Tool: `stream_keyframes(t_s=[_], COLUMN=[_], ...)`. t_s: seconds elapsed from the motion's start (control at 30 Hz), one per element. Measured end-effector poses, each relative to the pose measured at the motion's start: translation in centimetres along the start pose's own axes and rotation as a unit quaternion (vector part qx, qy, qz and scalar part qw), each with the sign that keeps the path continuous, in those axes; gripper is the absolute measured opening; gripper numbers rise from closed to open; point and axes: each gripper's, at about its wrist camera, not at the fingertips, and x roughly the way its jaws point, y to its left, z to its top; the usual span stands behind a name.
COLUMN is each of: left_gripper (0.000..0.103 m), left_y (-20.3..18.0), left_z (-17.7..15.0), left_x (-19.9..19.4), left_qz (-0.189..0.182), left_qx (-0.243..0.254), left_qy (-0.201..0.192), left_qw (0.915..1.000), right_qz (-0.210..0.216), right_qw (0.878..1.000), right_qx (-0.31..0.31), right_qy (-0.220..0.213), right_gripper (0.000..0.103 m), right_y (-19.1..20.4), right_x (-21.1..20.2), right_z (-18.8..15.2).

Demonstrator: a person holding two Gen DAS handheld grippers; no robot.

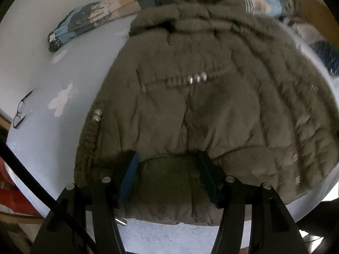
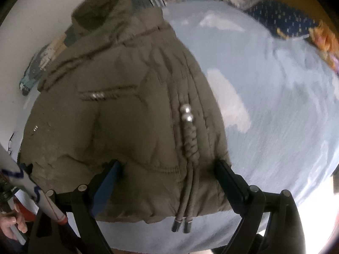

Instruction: Fold large clothes

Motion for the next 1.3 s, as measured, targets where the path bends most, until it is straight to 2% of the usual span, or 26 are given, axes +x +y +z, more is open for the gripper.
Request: stream_keyframes(t_s=[0.07,0.17,0.23,0.33,0.47,0.53,0.67,0.77,0.83,0.9,0.93,1.0,1.13,1.2,1.3], left_gripper=[0.058,0.058,0.058,0.058,0.058,0.059,0.067,0.07,0.071,0.071,0.07,0.07,0.071,0.071,0.071], left_y=[0.5,0.9,0.9,0.8,-0.4,-1.1,-2.3,-2.9,-3.2,-3.2,-3.1,-2.3,-0.5,0.0,0.7], left_z=[0.6,1.4,2.2,3.8,6.4,8.8,13.7,17.0,17.9,19.2,19.8,20.7,21.8,22.1,22.2], left_x=[-1.9,-3.7,-4.1,-4.4,-4.9,-5.0,-4.7,-2.6,-0.4,2.3,2.9,3.3,3.9,4.4,4.5], left_qz=[-0.019,-0.026,-0.031,-0.033,-0.041,-0.051,-0.058,-0.066,-0.072,-0.062,-0.063,-0.052,-0.069,-0.066,-0.056], left_qx=[-0.016,-0.032,-0.04,-0.043,-0.041,-0.04,-0.042,-0.039,-0.038,-0.034,-0.035,-0.053,-0.102,-0.108,-0.115], left_qy=[-0.039,-0.077,-0.085,-0.092,-0.105,-0.111,-0.128,-0.129,-0.117,-0.079,-0.074,-0.082,-0.082,-0.077,-0.079], left_qw=[0.9989,0.9962,0.9951,0.9943,0.9927,0.9916,0.9893,0.9886,0.9898,0.9944,0.9946,0.9939,0.989,0.989,0.9886], right_qz=[0.005,0.021,0.024,0.038,0.07,0.086,0.096,0.107,0.102,0.095,0.09,0.079,0.086,0.097,0.126], right_qw=[1.0,0.997,0.993,0.988,0.988,0.988,0.988,0.987,0.987,0.988,0.989,0.991,0.992,0.991,0.987], right_qx=[0.003,0.02,0.025,0.021,0.0,-0.012,-0.034,-0.033,-0.032,-0.035,-0.038,-0.037,-0.009,0.007,0.029], right_qy=[-0.011,-0.069,-0.114,-0.147,-0.14,-0.131,-0.119,-0.115,-0.117,-0.113,-0.11,-0.099,-0.092,-0.093,-0.095], right_gripper=[0.094,0.094,0.094,0.094,0.094,0.094,0.094,0.094,0.094,0.094,0.094,0.094,0.094,0.094,0.094], right_y=[0.0,-0.4,-0.7,-0.6,1.3,2.6,4.6,5.4,6.0,6.6,6.8,7.4,8.3,8.8,10.9], right_x=[-0.7,-3.6,-5.5,-6.8,-6.3,-5.6,-5.2,-5.7,-6.0,-6.3,-6.3,-6.2,-5.9,-6.0,-6.1], right_z=[0.0,0.3,0.5,0.6,1.2,1.5,2.4,3.7,5.1,6.9,7.8,9.9,15.0,17.7,23.6])
